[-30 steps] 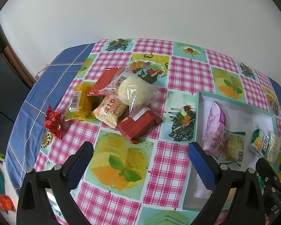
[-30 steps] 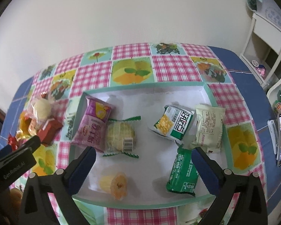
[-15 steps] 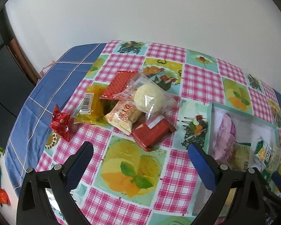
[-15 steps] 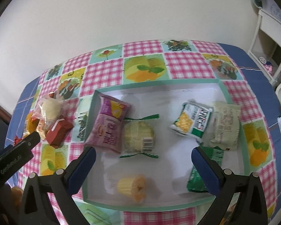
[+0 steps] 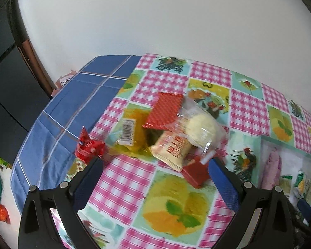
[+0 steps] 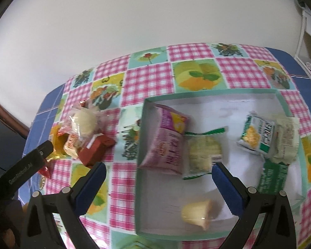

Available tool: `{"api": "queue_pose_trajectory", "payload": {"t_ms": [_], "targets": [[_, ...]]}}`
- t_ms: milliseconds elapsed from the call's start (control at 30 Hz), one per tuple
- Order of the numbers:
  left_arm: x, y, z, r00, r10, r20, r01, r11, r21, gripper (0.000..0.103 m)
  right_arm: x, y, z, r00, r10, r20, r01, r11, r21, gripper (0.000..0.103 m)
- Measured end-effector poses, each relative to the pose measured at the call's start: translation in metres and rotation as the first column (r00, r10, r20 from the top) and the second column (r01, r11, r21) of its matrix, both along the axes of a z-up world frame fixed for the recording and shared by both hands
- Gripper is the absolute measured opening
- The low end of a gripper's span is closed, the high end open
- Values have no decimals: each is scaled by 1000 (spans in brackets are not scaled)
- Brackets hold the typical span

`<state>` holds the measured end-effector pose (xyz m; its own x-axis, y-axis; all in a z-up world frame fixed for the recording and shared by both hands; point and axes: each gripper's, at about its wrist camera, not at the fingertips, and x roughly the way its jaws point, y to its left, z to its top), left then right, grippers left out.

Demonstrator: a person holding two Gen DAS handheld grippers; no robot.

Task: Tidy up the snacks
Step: 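Move both open tools back over the snack pile, then close the left tool on the red nice pack while the right tool closes on the red box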

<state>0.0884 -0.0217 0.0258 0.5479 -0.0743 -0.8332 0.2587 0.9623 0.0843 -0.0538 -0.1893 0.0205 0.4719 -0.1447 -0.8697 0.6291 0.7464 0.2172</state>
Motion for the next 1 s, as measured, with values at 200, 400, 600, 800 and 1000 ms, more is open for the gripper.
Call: {"api": "queue_pose_trajectory", "payload": {"t_ms": [200, 400, 600, 800, 1000], "targets": [[23, 24, -3, 1000, 9, -7, -9, 1000, 4, 101, 17, 9, 1, 999, 25, 28, -25, 1000, 8, 103], [51, 63, -6, 995, 94, -20, -94, 996, -5, 101, 48, 27, -1, 994, 107, 10, -107, 994, -12, 103], [75, 98, -19, 981, 185, -60, -186, 982, -9, 101, 80, 44, -16, 991, 131, -18, -131, 991, 11, 103], [96, 126, -36, 961, 259, -94, -261, 965, -8, 101, 108, 55, -33, 989, 141, -37, -139, 990, 33, 103], [111, 142, -61, 935, 316, -164, -323, 946, -21, 101, 130, 58, -54, 988, 137, -69, -133, 989, 60, 103]]}}
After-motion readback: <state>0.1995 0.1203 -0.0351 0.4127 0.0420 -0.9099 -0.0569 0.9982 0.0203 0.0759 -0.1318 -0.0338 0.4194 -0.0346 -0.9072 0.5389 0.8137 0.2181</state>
